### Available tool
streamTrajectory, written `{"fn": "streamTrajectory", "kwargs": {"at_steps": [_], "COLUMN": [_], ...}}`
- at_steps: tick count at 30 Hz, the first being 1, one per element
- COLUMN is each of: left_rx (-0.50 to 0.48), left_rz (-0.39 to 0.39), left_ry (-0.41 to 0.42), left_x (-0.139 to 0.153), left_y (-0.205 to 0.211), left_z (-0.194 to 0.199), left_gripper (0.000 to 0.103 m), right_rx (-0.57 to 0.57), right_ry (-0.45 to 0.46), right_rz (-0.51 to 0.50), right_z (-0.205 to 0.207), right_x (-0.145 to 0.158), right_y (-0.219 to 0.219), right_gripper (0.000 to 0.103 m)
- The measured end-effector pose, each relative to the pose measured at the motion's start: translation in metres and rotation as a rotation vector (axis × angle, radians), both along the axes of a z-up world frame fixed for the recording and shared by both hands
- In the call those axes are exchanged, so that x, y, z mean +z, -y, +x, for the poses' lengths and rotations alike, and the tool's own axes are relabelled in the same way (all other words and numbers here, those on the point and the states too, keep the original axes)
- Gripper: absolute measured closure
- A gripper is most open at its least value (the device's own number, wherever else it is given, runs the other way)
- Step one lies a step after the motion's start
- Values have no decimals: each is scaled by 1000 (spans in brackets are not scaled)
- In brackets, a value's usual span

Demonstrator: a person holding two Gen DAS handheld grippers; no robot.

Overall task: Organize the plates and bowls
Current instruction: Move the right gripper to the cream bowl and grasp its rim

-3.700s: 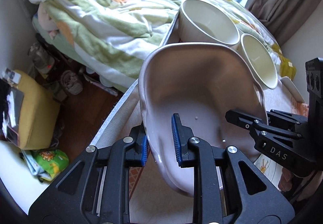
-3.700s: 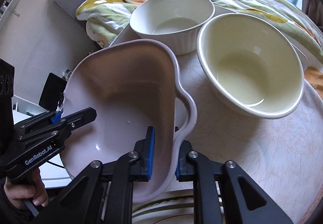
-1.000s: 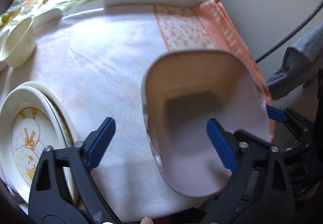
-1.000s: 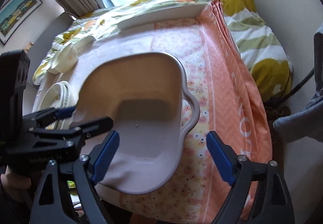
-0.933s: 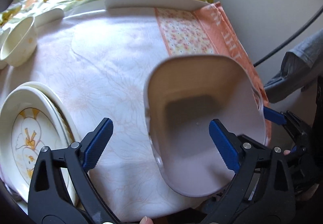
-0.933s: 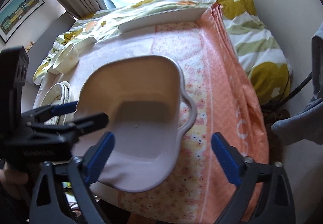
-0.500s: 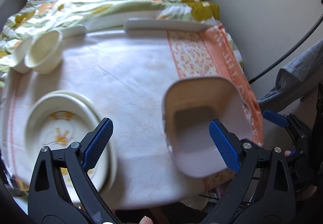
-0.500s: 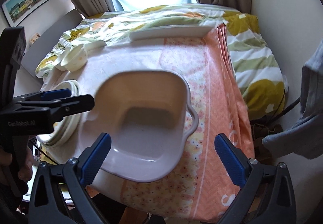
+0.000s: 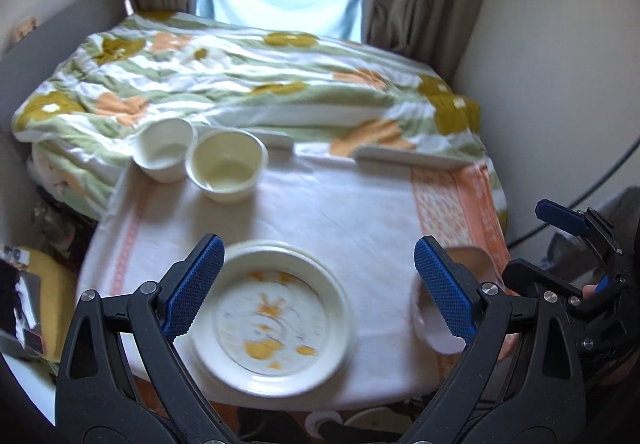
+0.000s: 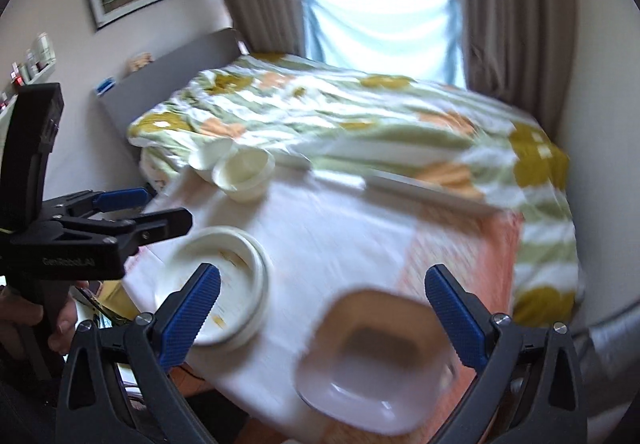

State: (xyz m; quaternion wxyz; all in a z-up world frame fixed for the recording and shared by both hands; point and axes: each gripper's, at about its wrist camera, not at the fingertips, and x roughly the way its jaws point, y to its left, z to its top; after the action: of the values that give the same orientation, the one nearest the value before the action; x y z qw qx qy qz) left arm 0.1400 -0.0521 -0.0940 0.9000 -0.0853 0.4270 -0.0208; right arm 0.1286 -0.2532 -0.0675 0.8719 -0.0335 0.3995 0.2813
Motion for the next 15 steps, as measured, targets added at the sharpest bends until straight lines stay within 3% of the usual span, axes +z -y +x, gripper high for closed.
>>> {"fn": "streamTrajectory", "kwargs": {"at_steps": [8,15], "left_rx": [78,75], "left_rz": [-5,-143], "left_ry": [13,-93], "left_x": [3,-48], "left_y": [-102,-170], "left_z": [34,93], "left_gripper": [7,11], "right_rx": [-14,-59], "right_ry": [-51,-208], "right_rz": [59,23], "right_z": [56,126], "right_x": [3,-39], "right_y": [-84,-154], "right_gripper": [1,2]}}
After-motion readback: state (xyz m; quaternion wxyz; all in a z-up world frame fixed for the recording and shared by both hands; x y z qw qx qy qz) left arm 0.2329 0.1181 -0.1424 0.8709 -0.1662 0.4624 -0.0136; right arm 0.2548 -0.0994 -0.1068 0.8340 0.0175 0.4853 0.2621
